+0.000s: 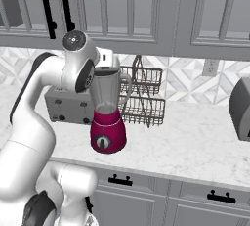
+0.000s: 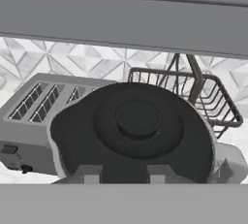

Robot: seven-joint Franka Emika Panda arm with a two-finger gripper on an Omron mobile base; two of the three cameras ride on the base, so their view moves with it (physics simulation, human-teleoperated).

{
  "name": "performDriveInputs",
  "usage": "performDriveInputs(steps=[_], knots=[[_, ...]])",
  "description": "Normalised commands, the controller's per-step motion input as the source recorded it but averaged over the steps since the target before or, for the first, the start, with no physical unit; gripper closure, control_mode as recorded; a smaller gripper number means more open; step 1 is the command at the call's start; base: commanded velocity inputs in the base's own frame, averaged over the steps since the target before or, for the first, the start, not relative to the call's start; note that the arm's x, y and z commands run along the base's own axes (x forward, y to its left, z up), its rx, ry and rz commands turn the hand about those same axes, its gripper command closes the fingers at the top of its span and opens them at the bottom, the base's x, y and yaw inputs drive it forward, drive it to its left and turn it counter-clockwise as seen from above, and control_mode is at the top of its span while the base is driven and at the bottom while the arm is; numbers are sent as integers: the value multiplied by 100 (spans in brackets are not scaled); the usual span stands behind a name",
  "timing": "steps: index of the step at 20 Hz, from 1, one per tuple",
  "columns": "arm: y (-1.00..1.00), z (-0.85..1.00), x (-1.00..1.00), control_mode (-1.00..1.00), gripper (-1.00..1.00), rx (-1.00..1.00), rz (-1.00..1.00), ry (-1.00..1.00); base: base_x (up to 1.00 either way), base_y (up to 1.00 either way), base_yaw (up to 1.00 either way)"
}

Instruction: Close the lid blender by securely placing the lid on top.

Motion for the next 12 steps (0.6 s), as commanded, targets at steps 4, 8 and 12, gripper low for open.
performDriveInputs(steps=[4,8,12], knots=[[-11,0,-65,-100,-100,0,0,0,0,0,0],[-30,0,-96,-100,-100,0,0,0,0,0,0],[-50,12,-100,-100,-100,0,0,-3,0,0,0]])
